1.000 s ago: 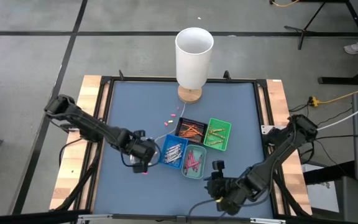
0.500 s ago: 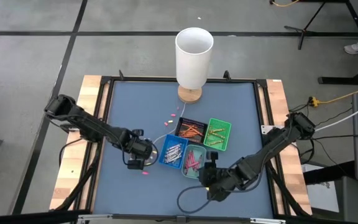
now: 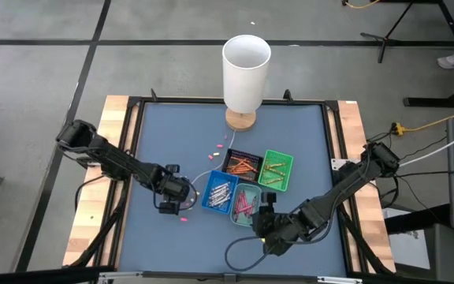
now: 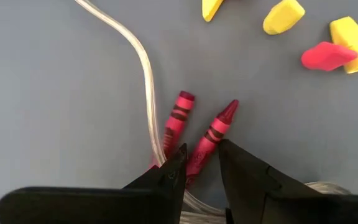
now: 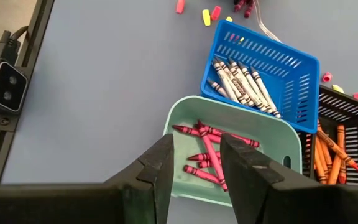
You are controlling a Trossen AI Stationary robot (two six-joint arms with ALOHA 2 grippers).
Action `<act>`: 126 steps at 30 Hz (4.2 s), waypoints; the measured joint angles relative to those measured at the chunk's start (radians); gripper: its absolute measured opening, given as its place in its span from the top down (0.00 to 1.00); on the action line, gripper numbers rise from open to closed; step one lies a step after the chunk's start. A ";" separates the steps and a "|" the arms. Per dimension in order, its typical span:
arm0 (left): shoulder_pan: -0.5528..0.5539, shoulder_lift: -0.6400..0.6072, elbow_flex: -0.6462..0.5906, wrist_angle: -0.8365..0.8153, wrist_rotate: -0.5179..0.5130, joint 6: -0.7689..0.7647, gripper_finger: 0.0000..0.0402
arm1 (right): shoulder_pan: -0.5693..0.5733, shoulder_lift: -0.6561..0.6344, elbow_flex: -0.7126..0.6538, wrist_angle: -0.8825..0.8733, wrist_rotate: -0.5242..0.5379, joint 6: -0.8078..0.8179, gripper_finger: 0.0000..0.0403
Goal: Sort crayons
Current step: Put the red crayon into the light green bin
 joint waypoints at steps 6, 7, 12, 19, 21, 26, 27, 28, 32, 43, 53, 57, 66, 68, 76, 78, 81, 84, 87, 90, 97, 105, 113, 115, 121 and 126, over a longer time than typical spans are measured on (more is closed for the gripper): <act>-0.001 -0.003 -0.025 0.024 0.003 0.003 0.79 | 0.000 0.000 0.000 0.000 0.000 -0.002 0.68; 0.000 -0.003 -0.025 0.025 0.005 0.006 0.79 | 0.000 0.000 0.000 0.000 0.000 -0.002 0.68; 0.000 -0.002 -0.027 0.039 0.013 0.006 0.85 | 0.000 0.000 0.000 0.000 0.000 -0.002 0.68; 0.000 -0.002 -0.028 0.053 0.013 0.006 0.96 | 0.000 0.000 0.000 0.000 0.000 -0.002 0.68; 0.000 -0.002 -0.028 0.053 0.013 0.006 0.98 | 0.000 0.000 0.000 0.000 0.000 -0.002 0.68; 0.000 -0.002 -0.028 0.054 0.013 0.006 0.99 | 0.000 0.000 0.000 0.000 0.000 -0.002 0.68; 0.000 -0.002 -0.028 0.055 0.014 0.006 0.99 | 0.000 0.000 0.000 0.000 0.000 -0.002 0.68; 0.000 -0.004 -0.028 0.055 0.015 0.002 0.99 | 0.000 0.000 0.000 0.000 0.000 -0.002 0.68; 0.001 -0.031 -0.032 0.057 0.034 -0.012 1.00 | 0.000 0.000 0.000 0.000 0.000 -0.002 0.68; 0.000 -0.178 -0.031 0.131 0.047 -0.093 1.00 | 0.000 0.000 0.000 0.003 0.000 -0.002 0.68; -0.002 -0.270 -0.030 0.154 0.147 -0.093 1.00 | 0.000 0.000 0.000 0.004 0.000 -0.002 0.68; -0.012 -0.282 -0.030 0.183 0.179 -0.093 1.00 | 0.000 0.000 0.000 0.004 0.000 -0.002 0.68; -0.043 -0.284 -0.029 0.403 0.176 -0.086 1.00 | 0.000 0.000 0.000 0.004 0.000 -0.002 0.68; -0.053 -0.284 -0.029 0.464 0.180 -0.083 1.00 | 0.000 0.000 0.000 0.004 0.000 -0.002 0.68; -0.091 -0.284 -0.029 0.732 0.205 -0.083 1.00 | 0.000 0.000 0.000 0.020 0.006 -0.002 0.68; -0.098 -0.284 -0.029 0.790 0.200 -0.083 1.00 | -0.002 0.000 0.000 0.042 0.028 -0.009 0.68; -0.105 -0.284 -0.028 0.859 0.193 -0.082 1.00 | -0.002 0.000 0.000 0.096 0.045 -0.050 0.68; -0.106 -0.284 -0.028 0.872 0.189 -0.082 1.00 | -0.001 0.000 0.000 0.140 0.045 -0.091 0.68; -0.106 -0.284 -0.027 0.870 0.162 -0.082 1.00 | -0.001 0.000 0.000 0.158 0.045 -0.108 0.68; -0.106 -0.284 -0.028 0.870 0.129 -0.082 1.00 | -0.004 0.000 0.000 0.177 0.045 -0.109 0.68; -0.106 -0.284 -0.027 0.872 0.074 -0.082 1.00 | -0.031 0.000 0.000 0.226 0.045 -0.133 0.68; -0.106 -0.266 -0.027 0.935 -0.041 -0.082 1.00 | -0.040 0.001 0.000 0.232 0.035 -0.152 0.68; -0.099 -0.095 -0.027 1.198 -0.205 -0.081 1.00 | -0.038 0.001 0.019 0.228 0.034 -0.243 0.68; -0.089 -0.039 -0.027 1.285 -0.215 -0.081 1.00 | -0.038 0.001 0.027 0.208 0.034 -0.266 0.68; -0.056 0.145 -0.027 1.549 -0.229 -0.082 1.00 | -0.022 -0.010 0.095 -0.024 0.028 -0.264 0.68; -0.031 0.284 0.018 1.659 -0.229 -0.084 1.00 | 0.011 -0.086 0.108 -0.184 0.052 -0.264 0.68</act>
